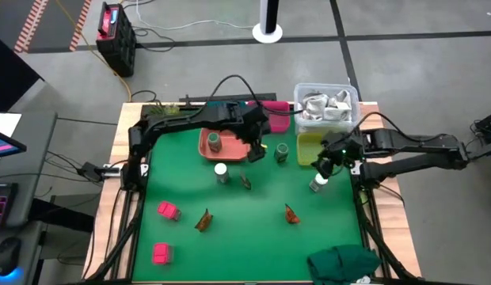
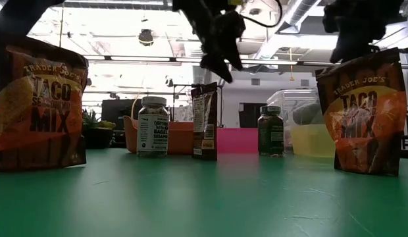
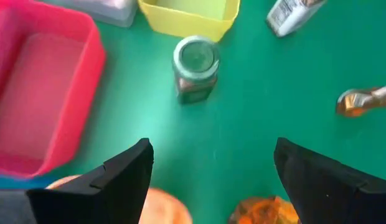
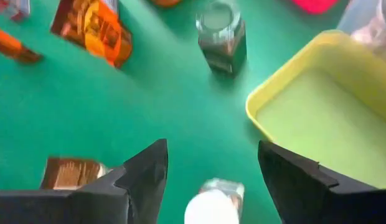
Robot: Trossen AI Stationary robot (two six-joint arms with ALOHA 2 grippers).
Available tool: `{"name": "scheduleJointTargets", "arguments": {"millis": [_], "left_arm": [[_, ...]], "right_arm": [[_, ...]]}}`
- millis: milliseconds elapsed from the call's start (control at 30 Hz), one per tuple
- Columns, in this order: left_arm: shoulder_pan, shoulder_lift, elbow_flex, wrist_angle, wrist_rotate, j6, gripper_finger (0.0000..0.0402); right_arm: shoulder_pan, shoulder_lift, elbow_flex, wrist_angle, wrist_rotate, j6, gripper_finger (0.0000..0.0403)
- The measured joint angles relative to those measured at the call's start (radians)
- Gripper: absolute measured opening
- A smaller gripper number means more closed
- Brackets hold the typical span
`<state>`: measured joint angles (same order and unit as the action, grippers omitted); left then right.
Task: Sort spices by type
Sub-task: Put the green seasoning bottle into the orange bin
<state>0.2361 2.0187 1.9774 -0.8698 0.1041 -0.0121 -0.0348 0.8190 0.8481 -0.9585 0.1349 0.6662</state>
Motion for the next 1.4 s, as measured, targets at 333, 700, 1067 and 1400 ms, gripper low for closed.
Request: {"name": "scheduleJointTargets", "arguments": {"millis": [333,700,1067,1400], "left_arm": [[-0.02,0.114,-0.001,0.209,0.002,-0.062,0.032],[-0.025,0.179,0.0,0.41,-0.062,-0.048,0.032],[-0.023,0.262,-0.001,0.42,-0.09,-0.019,0.032],[-0.027,0.29,0.0,0.415,-0.088,-0.057,0.0208]], "right_arm": [[0.03,-0.08,-0.017,-0.017,0.033,0.082,0.0275],[0.027,-0.071,-0.018,0.013,0.055,0.105,0.0275],[0.028,-0.071,-0.018,0.04,0.094,0.105,0.0275],[0.028,-0.071,-0.018,0.05,0.124,0.104,0.0275]]}}
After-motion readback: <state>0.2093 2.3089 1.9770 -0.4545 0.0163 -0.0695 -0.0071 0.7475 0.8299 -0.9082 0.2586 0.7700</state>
